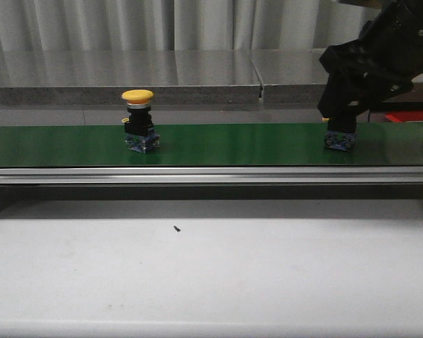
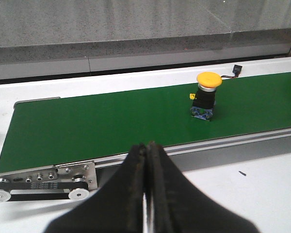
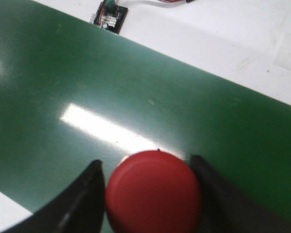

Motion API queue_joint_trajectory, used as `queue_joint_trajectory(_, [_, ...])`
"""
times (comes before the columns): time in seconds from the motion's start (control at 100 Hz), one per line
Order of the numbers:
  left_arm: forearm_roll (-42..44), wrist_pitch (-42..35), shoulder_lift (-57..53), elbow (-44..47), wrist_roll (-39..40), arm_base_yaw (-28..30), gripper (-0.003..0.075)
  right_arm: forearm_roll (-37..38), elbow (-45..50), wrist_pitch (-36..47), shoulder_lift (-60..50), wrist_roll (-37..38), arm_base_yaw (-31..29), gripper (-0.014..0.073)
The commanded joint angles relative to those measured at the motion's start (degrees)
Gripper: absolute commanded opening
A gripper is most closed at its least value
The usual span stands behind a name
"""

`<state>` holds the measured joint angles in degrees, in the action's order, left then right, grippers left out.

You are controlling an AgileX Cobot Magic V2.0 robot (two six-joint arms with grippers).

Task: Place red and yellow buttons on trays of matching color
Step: 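Lower the right gripper onto the red button at belt end and grasp, then carry the red button into the red tray and open the right gripper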

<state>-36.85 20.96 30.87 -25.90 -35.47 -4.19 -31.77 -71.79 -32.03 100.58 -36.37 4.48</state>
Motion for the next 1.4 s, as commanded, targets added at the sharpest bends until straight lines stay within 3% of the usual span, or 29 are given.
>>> queue_joint_trajectory(0.0, [-1.46, -3.40, 0.11, -1.59, -0.07, -0.60, -0.0019, -1.24, -2.61, 1.28, -2.53, -0.44, -0.46, 0.0214])
queue_joint_trajectory(0.24, [-1.46, -3.40, 0.11, -1.59, -0.07, -0.60, -0.0019, -0.64, -11.09, -7.96, -2.59, -0.33, -5.53, 0.0181])
queue_joint_trajectory(0.44, [-1.46, -3.40, 0.11, -1.59, -0.07, -0.60, -0.0019, -0.64, -18.12, -10.43, -2.41, 0.31, -17.12, 0.0181])
queue_joint_trajectory(0.79, [-1.46, -3.40, 0.11, -1.59, -0.07, -0.60, -0.0019, -1.18, -19.10, -9.62, 0.25, 0.76, -34.91, 0.0181])
queue_joint_trajectory(1.05, [-1.46, -3.40, 0.11, -1.59, -0.07, -0.60, -0.0019, -2.82, -19.59, -2.47, 8.48, 0.76, -37.07, 0.0181])
queue_joint_trajectory(1.39, [-1.46, -3.40, 0.11, -1.59, -0.07, -0.60, -0.0019, -3.57, -27.34, -4.21, 18.82, 0.76, -37.07, 0.0181])
